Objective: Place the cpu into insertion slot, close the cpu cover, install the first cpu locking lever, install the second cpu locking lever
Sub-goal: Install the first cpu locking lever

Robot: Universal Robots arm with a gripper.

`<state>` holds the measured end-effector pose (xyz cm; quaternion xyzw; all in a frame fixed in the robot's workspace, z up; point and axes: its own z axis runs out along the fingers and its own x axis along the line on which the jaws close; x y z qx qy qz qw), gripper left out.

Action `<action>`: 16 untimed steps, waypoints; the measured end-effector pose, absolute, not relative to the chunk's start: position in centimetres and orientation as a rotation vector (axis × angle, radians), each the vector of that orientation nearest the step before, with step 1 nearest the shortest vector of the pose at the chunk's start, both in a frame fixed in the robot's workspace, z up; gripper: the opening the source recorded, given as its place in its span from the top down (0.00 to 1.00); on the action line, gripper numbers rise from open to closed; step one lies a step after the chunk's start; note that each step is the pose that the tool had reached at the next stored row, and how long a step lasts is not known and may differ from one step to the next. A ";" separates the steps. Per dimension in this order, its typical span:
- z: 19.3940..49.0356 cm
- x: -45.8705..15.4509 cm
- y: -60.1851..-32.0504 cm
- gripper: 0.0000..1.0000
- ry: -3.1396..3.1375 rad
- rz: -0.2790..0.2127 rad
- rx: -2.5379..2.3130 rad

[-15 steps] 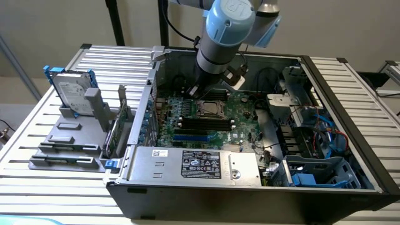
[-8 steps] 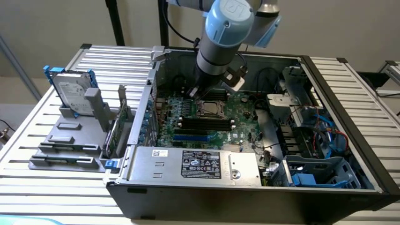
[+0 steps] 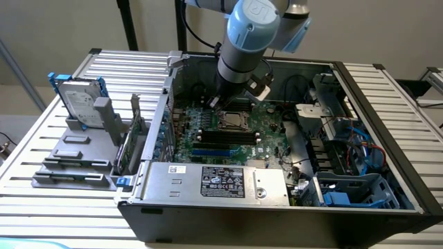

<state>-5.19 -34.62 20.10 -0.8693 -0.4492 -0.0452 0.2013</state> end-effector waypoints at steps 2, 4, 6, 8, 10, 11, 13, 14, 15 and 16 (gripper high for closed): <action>20.1 -5.2 -34.6 0.89 -1.256 -0.124 -2.432; 20.0 -5.2 -34.5 0.89 -1.259 -0.120 -2.437; 20.0 -5.2 -34.5 0.89 -1.261 -0.115 -2.444; 20.0 -5.2 -34.4 0.89 -1.263 -0.113 -2.447; 19.9 -5.1 -34.4 0.89 -1.263 -0.112 -2.448; 19.9 -5.1 -34.3 0.89 -1.263 -0.111 -2.449; 19.9 -4.9 -34.2 0.89 -1.264 -0.111 -2.450; 19.9 -4.9 -34.2 0.89 -1.264 -0.110 -2.451; 19.9 -4.8 -34.2 0.89 -1.264 -0.110 -2.451; 19.9 -4.7 -34.2 0.89 -1.265 -0.109 -2.452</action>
